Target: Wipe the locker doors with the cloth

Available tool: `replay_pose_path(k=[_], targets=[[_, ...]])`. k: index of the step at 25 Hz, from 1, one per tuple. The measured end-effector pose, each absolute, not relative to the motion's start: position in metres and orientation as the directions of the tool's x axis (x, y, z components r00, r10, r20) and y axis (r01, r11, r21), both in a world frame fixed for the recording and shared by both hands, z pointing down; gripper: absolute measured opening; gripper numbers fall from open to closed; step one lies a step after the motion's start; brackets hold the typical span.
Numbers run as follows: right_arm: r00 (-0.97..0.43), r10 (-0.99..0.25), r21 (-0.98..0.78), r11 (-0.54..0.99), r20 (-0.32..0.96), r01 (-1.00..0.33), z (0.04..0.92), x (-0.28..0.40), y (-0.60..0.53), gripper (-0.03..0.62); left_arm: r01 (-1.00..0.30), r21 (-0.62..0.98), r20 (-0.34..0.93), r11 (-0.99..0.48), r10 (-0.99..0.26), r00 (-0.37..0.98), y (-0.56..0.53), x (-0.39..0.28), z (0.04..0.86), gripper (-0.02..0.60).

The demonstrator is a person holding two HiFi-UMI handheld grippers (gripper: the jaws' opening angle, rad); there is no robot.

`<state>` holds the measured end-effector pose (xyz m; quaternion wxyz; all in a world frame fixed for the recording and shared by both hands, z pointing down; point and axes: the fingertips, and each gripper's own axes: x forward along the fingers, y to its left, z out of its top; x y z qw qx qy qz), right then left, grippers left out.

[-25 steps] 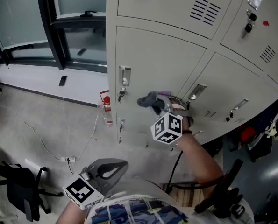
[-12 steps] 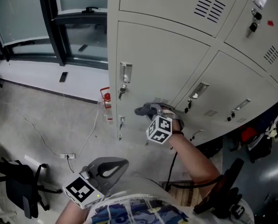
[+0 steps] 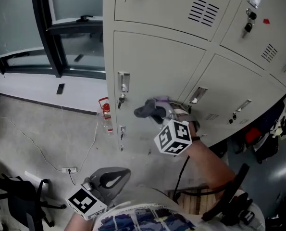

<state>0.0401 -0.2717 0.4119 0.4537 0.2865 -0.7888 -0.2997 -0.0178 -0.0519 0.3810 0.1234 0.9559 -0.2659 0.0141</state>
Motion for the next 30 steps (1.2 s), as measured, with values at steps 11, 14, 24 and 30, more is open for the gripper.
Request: replay_pose_path(k=[11, 14, 24, 30], targets=[[-0.425, -0.899, 0.933, 0.236, 0.103, -0.273, 0.177, 0.03, -0.287, 0.114, -0.468, 0.197, 0.086, -0.862, -0.46, 0.884, -0.045, -0.016, 0.376, 0.002], [-0.402, -0.911, 0.942, 0.212, 0.094, -0.261, 0.171, 0.031, -0.301, 0.115, -0.475, 0.197, 0.086, -0.857, -0.468, 0.88, -0.042, -0.02, 0.375, 0.002], [-0.369, -0.897, 0.926, 0.328, 0.244, -0.186, 0.257, 0.027, -0.311, 0.115, -0.506, 0.205, 0.084, -0.838, -0.5, 0.862, -0.042, -0.037, 0.375, 0.002], [-0.353, -0.872, 0.895, 0.415, 0.34, -0.163, 0.316, 0.027, -0.312, 0.114, -0.5, 0.172, 0.097, -0.848, -0.491, 0.866, -0.042, -0.037, 0.375, 0.002]])
